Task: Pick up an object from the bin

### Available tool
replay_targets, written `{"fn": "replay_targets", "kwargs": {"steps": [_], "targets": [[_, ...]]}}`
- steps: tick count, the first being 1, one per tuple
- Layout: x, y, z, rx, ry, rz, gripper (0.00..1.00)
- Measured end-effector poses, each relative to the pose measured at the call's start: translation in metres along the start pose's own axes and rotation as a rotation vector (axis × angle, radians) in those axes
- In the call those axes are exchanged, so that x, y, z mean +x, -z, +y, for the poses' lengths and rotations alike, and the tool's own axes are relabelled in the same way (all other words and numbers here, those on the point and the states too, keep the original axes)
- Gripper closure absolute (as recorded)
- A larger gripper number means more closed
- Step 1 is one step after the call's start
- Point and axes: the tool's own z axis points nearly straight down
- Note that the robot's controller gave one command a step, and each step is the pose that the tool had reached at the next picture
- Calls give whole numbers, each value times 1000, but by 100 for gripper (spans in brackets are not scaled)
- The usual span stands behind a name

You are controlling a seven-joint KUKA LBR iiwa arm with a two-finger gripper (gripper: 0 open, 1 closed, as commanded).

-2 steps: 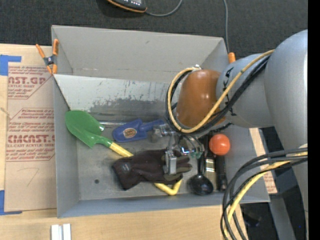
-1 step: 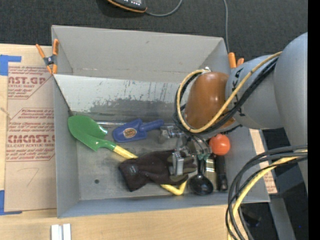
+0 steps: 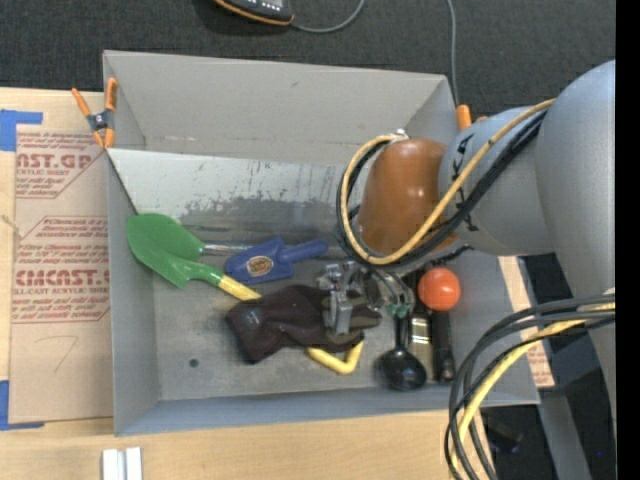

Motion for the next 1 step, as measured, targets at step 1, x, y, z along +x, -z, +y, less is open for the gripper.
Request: {"fn": "replay_targets", "kwargs": {"steps": [1], "targets": [[0, 0, 0, 0, 0, 0, 100]]}}
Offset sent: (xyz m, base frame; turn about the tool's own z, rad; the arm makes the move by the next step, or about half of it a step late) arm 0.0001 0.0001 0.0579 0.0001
